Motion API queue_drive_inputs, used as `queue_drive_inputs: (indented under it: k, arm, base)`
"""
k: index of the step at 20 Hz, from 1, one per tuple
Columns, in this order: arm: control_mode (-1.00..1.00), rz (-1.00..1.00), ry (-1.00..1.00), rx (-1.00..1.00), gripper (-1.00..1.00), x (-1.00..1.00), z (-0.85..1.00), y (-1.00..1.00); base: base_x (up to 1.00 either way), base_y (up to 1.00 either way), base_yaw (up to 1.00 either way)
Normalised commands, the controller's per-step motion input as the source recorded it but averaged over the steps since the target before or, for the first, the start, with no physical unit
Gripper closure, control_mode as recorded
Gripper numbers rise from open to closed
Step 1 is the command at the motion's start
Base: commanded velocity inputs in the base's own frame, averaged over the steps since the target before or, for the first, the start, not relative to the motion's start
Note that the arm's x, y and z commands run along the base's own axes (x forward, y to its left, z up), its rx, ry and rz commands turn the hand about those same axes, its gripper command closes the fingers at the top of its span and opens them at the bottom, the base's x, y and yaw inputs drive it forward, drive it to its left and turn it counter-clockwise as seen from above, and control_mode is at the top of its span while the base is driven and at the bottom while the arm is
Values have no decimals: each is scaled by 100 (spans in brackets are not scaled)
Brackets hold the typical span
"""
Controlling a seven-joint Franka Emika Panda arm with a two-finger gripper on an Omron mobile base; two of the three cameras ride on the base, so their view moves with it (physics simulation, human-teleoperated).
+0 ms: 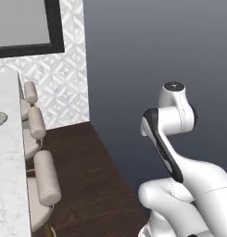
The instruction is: Take the strawberry from the fridge and place it on top of the pancake, located on the dining counter.
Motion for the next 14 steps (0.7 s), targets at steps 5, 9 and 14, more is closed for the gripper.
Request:
queue_drive_inputs:
  k: [5,9,14]
  arm:
    - [100,0,0,0,100,0,0,0]
    - [100,0,0,0,100,0,0,0]
    - [100,0,0,0,100,0,0,0]
  base:
    - [100,-25,56]
    - [100,-23,56]
    - [100,-23,60]
